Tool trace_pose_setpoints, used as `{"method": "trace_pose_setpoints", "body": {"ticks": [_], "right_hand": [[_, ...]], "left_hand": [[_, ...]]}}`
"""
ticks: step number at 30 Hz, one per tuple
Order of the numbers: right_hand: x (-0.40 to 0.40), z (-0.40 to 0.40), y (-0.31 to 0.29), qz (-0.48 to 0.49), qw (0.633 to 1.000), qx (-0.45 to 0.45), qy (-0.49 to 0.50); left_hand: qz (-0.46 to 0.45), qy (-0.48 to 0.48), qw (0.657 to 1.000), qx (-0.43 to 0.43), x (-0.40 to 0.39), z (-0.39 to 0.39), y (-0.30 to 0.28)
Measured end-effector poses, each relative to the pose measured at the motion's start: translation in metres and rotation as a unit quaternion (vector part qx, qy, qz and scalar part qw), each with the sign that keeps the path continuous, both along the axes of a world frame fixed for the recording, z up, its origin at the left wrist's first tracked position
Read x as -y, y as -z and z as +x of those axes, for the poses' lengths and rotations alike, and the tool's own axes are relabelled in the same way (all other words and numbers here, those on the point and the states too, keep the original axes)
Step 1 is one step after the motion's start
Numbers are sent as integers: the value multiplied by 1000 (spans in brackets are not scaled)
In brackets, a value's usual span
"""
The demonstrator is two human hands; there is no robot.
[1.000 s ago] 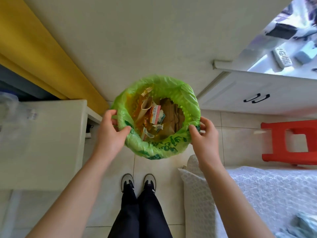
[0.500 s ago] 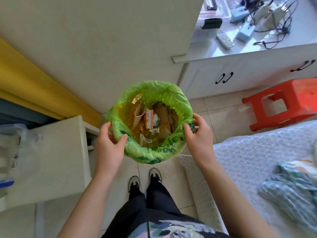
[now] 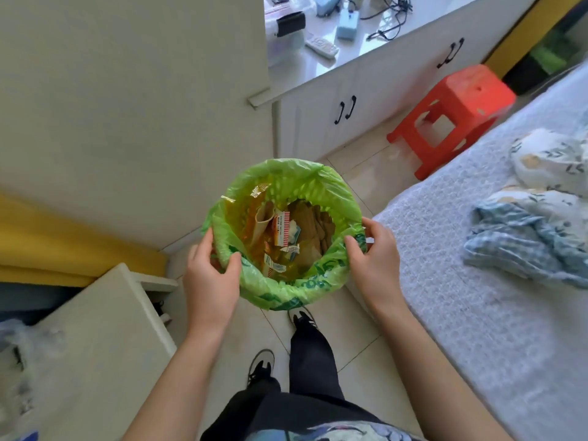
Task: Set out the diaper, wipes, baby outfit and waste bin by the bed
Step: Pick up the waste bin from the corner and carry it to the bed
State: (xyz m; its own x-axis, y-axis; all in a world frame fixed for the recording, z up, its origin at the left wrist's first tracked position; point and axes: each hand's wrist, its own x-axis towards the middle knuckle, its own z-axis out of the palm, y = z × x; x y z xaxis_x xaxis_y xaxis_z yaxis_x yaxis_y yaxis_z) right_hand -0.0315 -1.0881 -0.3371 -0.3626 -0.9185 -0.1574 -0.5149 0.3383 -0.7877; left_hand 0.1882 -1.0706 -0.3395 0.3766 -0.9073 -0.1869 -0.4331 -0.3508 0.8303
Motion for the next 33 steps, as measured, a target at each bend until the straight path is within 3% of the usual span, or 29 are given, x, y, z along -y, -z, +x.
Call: {"method": "trace_pose_setpoints", "body": {"ticks": [14,24,33], "right_hand": [[-183,11,-25,-15,960,15,280],[-341,-16,-23,-1,882,11,472],[-531,-30,-16,8,793,6,609]], "left_hand": [[12,274,961,-19,-64,-17,-13],[-1,467,884,23,-153,-102,-13],[20,605,796,22,-305,-185,-5]]}}
